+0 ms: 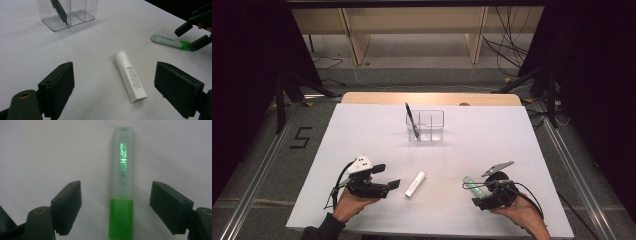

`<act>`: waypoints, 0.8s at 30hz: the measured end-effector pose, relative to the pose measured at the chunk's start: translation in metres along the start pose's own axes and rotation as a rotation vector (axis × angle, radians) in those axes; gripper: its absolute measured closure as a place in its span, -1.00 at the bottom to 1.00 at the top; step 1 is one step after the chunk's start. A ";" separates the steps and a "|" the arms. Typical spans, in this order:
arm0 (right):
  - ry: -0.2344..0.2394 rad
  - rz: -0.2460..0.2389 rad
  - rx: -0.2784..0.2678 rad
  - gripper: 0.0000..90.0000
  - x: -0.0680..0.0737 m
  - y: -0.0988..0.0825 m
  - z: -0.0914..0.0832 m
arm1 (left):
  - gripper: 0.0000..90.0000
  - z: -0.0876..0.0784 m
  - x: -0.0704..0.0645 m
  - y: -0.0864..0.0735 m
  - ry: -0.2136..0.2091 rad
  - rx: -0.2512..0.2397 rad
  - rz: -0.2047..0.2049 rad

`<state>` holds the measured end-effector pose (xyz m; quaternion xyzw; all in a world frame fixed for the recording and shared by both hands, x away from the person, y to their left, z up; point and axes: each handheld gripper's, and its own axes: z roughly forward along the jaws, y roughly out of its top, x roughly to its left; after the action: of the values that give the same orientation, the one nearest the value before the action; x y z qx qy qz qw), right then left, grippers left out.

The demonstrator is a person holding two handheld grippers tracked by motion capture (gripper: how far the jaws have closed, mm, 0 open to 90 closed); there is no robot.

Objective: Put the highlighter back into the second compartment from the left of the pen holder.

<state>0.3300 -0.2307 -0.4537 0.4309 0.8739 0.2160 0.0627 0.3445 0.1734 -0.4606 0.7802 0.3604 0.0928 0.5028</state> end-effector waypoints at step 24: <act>-0.088 -0.043 0.076 0.23 0.004 -0.006 0.004 | -0.64 -0.001 -0.004 -0.001 0.008 0.007 0.024</act>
<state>0.3240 -0.2293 -0.4601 0.4233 0.8869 0.1621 0.0895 0.3404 0.1721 -0.4598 0.7857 0.3533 0.1007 0.4977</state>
